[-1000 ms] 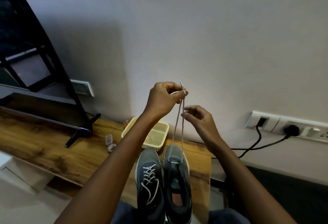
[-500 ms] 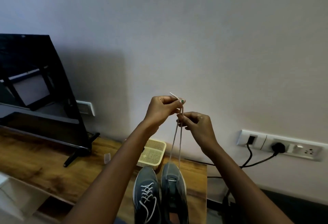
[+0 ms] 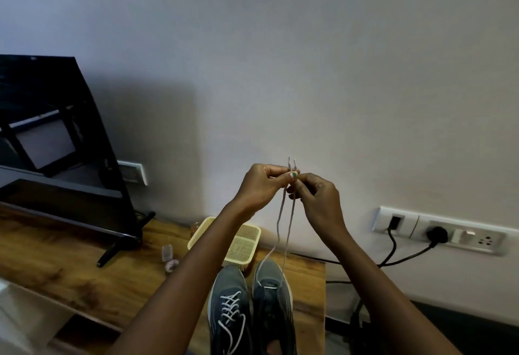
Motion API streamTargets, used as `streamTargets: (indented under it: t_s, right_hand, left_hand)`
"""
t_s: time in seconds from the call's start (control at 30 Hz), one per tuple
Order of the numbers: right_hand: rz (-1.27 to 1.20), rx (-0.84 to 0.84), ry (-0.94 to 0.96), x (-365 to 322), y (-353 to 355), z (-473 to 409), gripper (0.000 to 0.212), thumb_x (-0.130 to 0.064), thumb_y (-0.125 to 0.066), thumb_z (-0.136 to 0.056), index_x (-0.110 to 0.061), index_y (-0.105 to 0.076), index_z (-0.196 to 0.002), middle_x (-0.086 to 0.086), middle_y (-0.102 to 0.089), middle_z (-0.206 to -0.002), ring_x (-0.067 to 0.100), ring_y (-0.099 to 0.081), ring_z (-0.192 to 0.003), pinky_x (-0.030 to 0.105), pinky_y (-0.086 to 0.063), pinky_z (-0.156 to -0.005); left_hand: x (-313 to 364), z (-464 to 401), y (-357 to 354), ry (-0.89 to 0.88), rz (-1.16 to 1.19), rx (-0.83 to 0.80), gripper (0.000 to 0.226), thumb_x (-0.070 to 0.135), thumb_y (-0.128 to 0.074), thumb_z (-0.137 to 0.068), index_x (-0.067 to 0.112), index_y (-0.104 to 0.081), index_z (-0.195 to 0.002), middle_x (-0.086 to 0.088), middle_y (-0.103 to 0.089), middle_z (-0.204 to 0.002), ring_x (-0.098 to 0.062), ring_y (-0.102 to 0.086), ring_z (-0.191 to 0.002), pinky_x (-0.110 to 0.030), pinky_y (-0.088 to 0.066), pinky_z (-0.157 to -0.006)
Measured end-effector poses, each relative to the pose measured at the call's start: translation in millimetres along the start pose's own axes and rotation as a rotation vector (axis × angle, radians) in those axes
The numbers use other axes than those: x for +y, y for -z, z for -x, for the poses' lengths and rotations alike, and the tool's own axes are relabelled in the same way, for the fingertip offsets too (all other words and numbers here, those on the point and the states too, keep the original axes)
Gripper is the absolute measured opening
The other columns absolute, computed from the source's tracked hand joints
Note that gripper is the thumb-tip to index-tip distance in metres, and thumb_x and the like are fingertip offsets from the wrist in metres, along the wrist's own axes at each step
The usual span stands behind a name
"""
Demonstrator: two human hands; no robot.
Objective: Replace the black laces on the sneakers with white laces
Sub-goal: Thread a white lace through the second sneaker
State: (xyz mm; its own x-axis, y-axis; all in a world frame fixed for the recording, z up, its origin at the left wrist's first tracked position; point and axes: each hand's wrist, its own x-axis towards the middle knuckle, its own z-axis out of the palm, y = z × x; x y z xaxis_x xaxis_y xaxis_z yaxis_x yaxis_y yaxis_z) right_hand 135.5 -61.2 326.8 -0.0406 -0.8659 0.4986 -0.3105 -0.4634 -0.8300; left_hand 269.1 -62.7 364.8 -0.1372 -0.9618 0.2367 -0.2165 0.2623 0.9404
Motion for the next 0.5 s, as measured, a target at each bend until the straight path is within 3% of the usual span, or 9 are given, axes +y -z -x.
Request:
streamTargets:
  t_s: [0.1,0.27,0.43,0.5]
  right_hand:
    - [0.050,-0.025,0.016,1,2,-1,0.012,-0.014,-0.058,-0.094,-0.016,-0.070,-0.093,-0.009,-0.068,-0.077,0.004,-0.067,-0.072,0.021,-0.055,-0.071]
    - [0.026,-0.235,-0.132,28,8,6,0.011,-0.013,-0.068,-0.087,-0.015,-0.071,-0.097,-0.004,-0.071,-0.091,0.005,-0.067,-0.085,0.017,-0.054,-0.077]
    - [0.233,-0.399,-0.438,119,-23,53,0.008,-0.005,-0.069,-0.085,-0.010,-0.072,-0.091,0.001,-0.070,-0.088,0.014,-0.063,-0.082,0.015,-0.047,-0.067]
    - [0.278,-0.407,-0.504,157,-41,74,0.012,-0.004,-0.066,-0.086,-0.006,-0.073,-0.096,0.005,-0.071,-0.096,0.017,-0.064,-0.088,0.022,-0.051,-0.074]
  left_hand:
    - [-4,-3,-3,-0.018,0.035,0.030,0.016,0.018,-0.065,-0.090,0.014,-0.074,-0.102,0.000,-0.074,-0.096,-0.010,-0.068,-0.096,-0.020,-0.052,-0.085]
    - [-9,-4,-6,-0.026,0.035,0.087,0.016,0.020,-0.067,-0.088,0.014,-0.075,-0.101,0.003,-0.073,-0.099,-0.002,-0.065,-0.097,-0.011,-0.048,-0.082]
    - [-14,-9,-8,-0.007,0.062,0.093,0.016,0.021,-0.070,-0.085,0.013,-0.076,-0.098,0.003,-0.074,-0.097,-0.002,-0.066,-0.097,-0.013,-0.048,-0.087]
    - [-16,-13,-7,-0.011,0.066,0.088,0.017,0.022,-0.070,-0.085,0.013,-0.076,-0.099,0.004,-0.074,-0.097,0.000,-0.066,-0.096,-0.010,-0.048,-0.084]
